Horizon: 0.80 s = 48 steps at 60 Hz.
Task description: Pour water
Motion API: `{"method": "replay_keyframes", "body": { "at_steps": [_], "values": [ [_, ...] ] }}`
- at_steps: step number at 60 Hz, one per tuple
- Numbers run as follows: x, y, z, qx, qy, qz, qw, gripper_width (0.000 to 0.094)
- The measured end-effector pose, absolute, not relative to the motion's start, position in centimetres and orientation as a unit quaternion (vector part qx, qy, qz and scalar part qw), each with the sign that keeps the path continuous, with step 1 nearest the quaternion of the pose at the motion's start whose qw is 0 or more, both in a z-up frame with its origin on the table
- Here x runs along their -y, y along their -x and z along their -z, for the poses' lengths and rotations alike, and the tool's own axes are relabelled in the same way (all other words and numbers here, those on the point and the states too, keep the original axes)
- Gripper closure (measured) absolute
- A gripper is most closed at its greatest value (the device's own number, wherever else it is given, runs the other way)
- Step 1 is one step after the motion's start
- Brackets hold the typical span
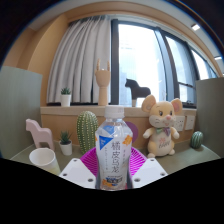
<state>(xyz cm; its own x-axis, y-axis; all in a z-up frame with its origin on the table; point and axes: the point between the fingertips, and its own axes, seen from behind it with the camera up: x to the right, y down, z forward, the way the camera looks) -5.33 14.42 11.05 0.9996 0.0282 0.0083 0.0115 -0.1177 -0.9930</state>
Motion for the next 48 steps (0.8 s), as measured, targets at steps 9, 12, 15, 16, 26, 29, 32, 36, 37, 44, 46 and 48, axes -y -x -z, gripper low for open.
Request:
{"method": "replay_keyframes", "body": {
  "at_steps": [9, 12, 15, 16, 26, 29, 32, 36, 37, 44, 46, 48],
  "values": [
    [-14.4, 5.4, -11.1, 0.015, 0.748, -0.007, 0.664, 0.0508],
    [-14.4, 5.4, -11.2, 0.016, 0.748, -0.006, 0.664, 0.0451],
    [-14.3, 5.3, -10.9, 0.020, 0.749, -0.004, 0.662, 0.0403],
    [-14.2, 5.3, -10.6, 0.022, 0.753, -0.001, 0.657, 0.0376],
    [-11.2, 4.6, -9.0, 0.018, 0.774, 0.017, 0.633, 0.0084],
    [-9.6, 4.6, -8.6, 0.015, 0.778, 0.020, 0.628, 0.0082],
    [-7.7, 4.8, -7.9, 0.008, 0.784, 0.017, 0.621, 0.0083],
    [-5.0, 5.5, -7.1, 0.003, 0.791, 0.003, 0.611, 0.0086],
    [-4.2, 5.7, -6.9, 0.001, 0.793, -0.001, 0.609, 0.0087],
    [0.9, 7.3, -5.6, -0.009, 0.808, -0.029, 0.589, 0.0087],
    [2.3, 7.6, -5.3, -0.010, 0.812, -0.033, 0.583, 0.0089],
    [3.7, 8.0, -5.1, -0.011, 0.815, -0.037, 0.578, 0.0089]
  ]
}}
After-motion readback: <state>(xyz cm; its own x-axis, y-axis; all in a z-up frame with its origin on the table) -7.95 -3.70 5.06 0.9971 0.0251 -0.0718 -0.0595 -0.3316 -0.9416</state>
